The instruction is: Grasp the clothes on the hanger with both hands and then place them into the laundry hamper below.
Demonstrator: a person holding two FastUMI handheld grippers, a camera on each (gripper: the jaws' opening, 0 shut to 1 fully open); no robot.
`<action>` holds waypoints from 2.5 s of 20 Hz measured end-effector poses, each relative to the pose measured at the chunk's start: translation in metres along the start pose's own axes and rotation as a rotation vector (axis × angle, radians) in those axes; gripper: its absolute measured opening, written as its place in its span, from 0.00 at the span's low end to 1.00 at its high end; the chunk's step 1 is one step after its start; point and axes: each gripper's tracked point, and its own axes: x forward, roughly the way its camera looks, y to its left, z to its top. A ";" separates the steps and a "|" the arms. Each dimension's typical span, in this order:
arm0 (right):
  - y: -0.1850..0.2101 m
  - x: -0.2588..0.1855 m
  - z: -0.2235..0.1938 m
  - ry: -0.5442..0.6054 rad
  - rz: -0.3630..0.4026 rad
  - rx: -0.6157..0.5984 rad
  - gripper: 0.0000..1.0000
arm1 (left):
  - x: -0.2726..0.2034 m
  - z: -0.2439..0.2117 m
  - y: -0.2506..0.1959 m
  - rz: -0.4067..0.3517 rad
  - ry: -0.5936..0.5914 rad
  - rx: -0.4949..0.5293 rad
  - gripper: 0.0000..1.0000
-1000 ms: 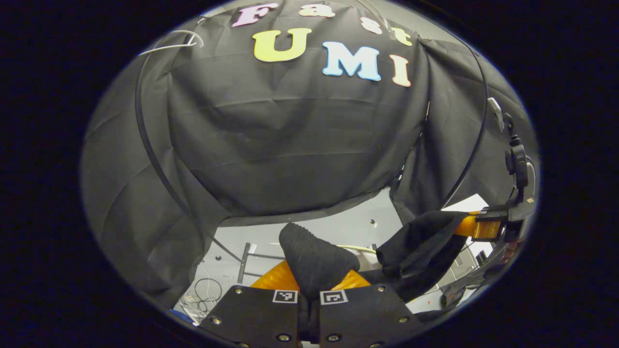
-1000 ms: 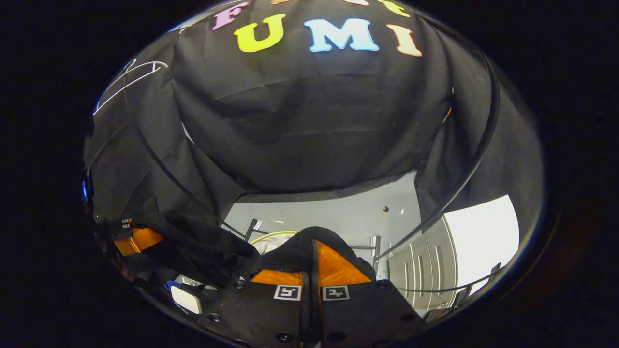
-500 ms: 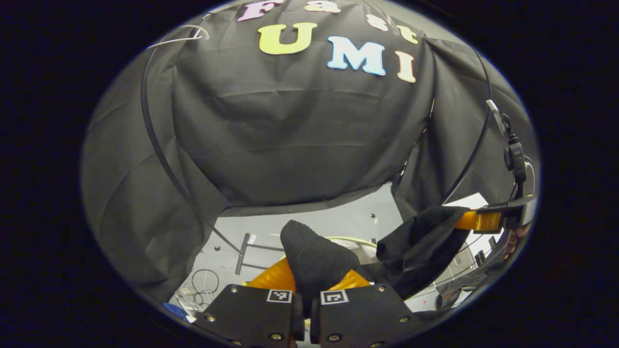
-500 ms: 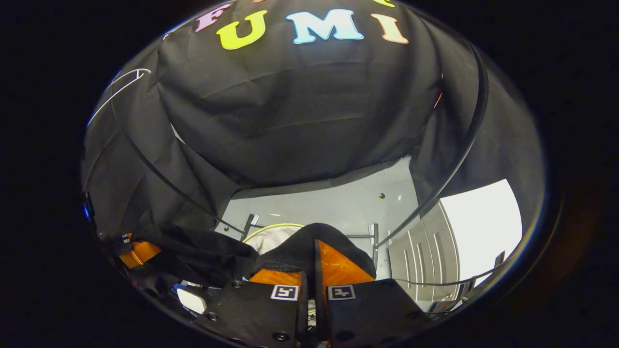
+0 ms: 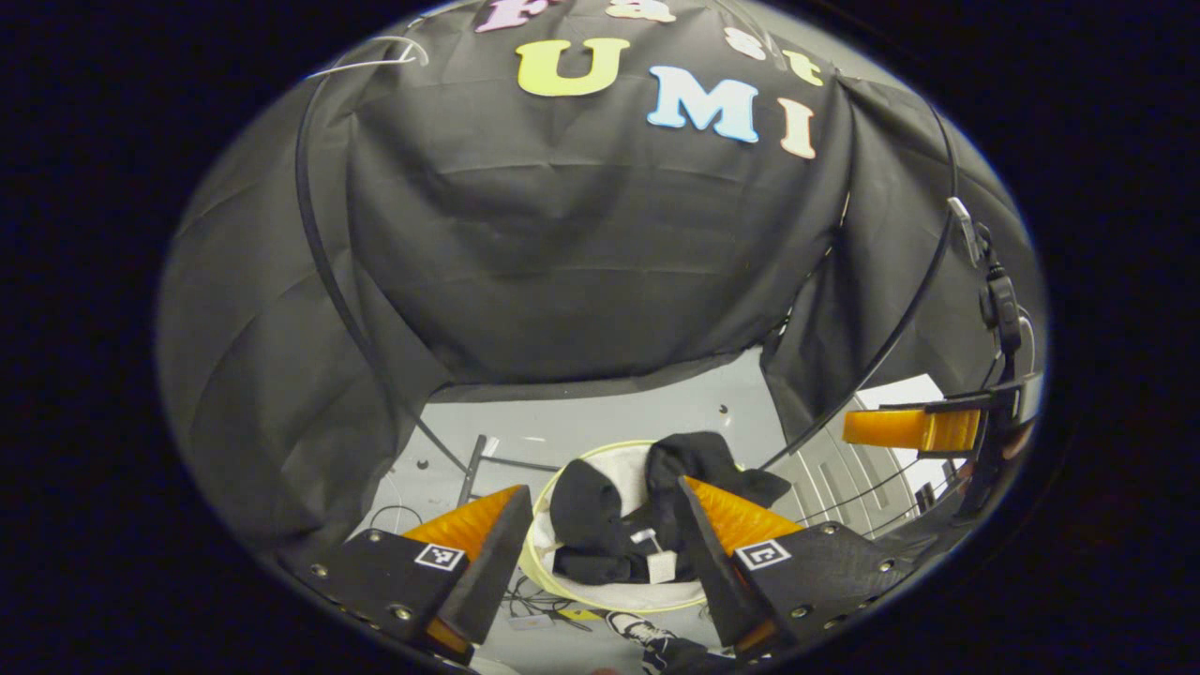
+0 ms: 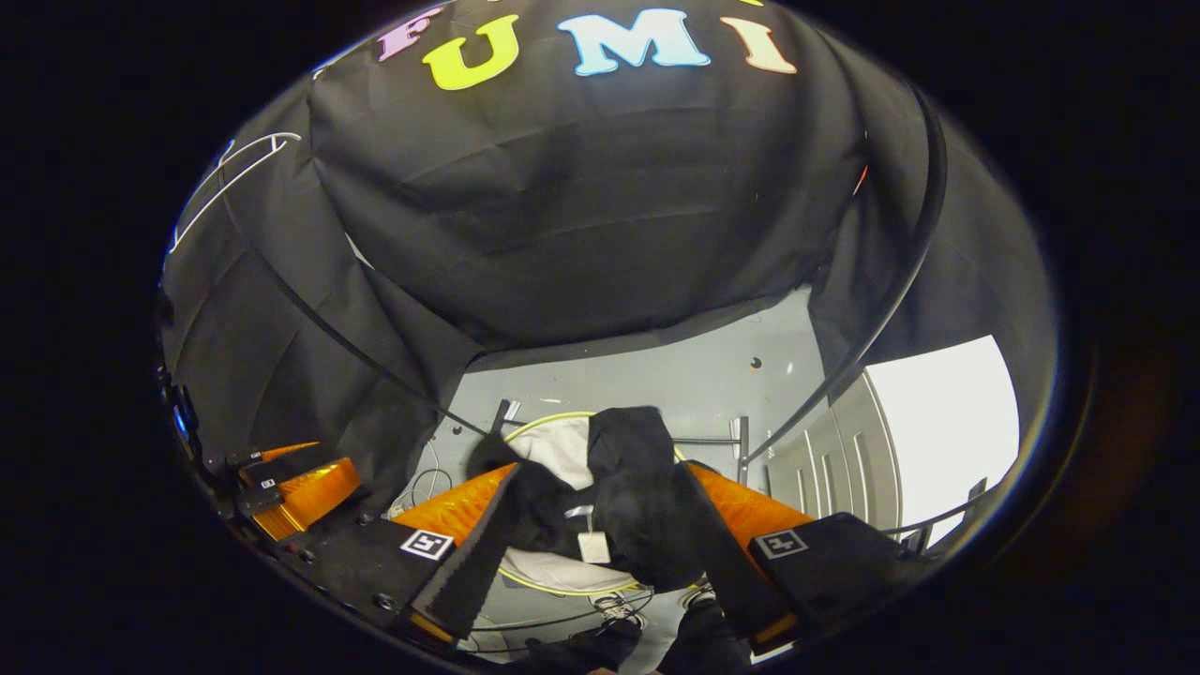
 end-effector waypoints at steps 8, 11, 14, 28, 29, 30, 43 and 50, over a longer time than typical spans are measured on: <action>-0.048 -0.056 0.001 -0.094 -0.094 0.007 0.98 | -0.050 -0.004 -0.003 0.026 -0.017 0.034 0.89; -0.069 -0.079 0.020 -0.167 -0.125 0.030 0.98 | -0.079 0.021 -0.019 0.045 -0.067 0.017 0.89; -0.091 -0.102 0.044 -0.253 -0.153 0.016 0.98 | -0.115 0.064 -0.036 0.093 -0.155 0.056 0.89; -0.140 -0.273 0.213 -0.815 -0.061 -0.017 1.00 | -0.301 0.278 -0.192 0.186 -0.712 0.005 0.88; -0.144 -0.294 0.215 -0.848 -0.032 0.000 0.93 | -0.311 0.285 -0.198 0.199 -0.745 -0.008 0.88; -0.141 -0.303 0.222 -0.879 -0.009 0.004 0.93 | -0.319 0.290 -0.202 0.213 -0.771 -0.013 0.88; -0.125 -0.354 0.209 -0.938 -0.123 -0.017 0.98 | -0.387 0.277 -0.181 0.182 -0.823 0.015 0.88; -0.108 -0.347 0.183 -0.936 -0.208 -0.007 0.98 | -0.349 0.246 -0.140 0.087 -0.803 0.032 0.89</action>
